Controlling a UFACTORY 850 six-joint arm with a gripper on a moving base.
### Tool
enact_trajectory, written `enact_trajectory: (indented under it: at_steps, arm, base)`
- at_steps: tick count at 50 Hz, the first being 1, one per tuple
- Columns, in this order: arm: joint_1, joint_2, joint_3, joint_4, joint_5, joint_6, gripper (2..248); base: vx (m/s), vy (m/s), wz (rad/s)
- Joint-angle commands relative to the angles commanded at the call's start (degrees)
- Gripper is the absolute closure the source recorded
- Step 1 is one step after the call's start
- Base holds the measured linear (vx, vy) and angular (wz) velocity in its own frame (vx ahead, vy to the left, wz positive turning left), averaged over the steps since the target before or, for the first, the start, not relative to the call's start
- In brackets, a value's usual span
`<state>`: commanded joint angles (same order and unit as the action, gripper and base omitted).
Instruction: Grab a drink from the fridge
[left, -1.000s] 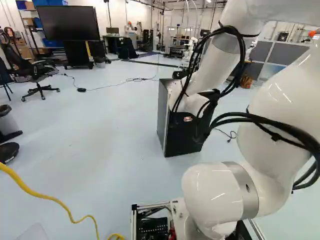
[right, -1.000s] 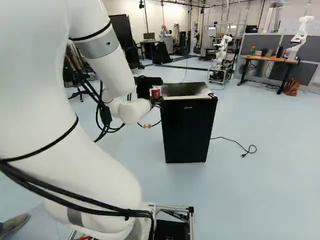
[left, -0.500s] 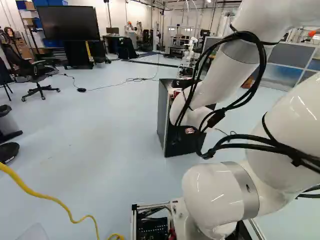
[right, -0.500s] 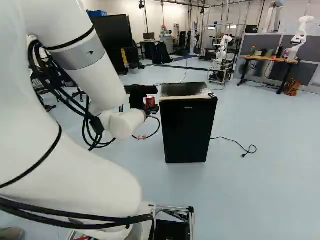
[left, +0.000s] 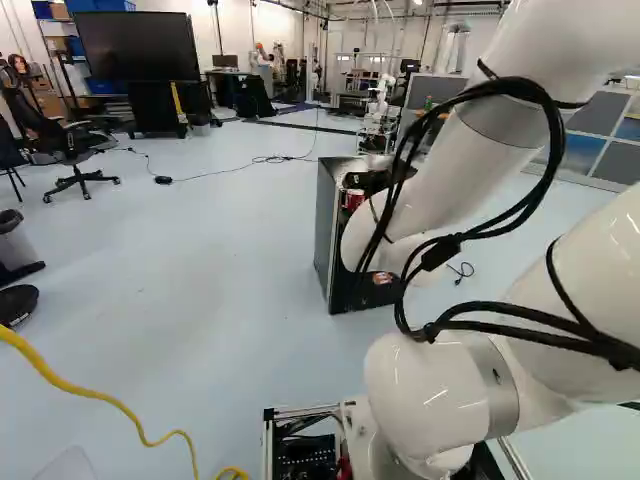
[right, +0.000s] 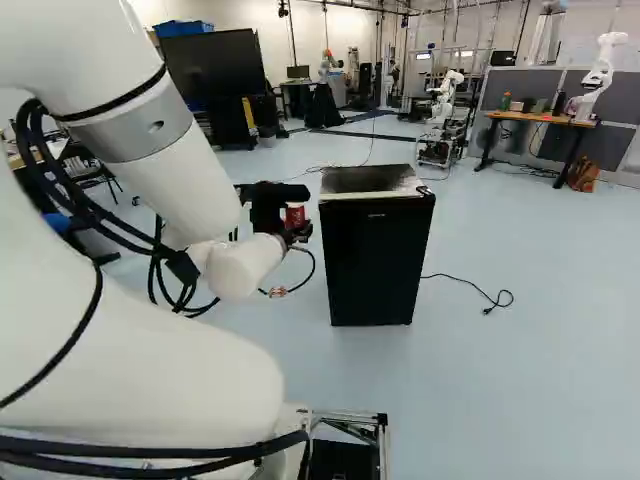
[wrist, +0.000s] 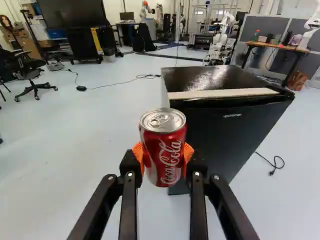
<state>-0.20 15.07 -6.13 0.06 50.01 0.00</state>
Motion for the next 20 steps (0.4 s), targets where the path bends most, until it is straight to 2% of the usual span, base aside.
enact_trajectory:
  at_steps: [20]
  arm:
    - [0.2,0.9,1.1,-0.1,0.0,0.0,154]
  base:
    - [0.0,0.0,0.0]
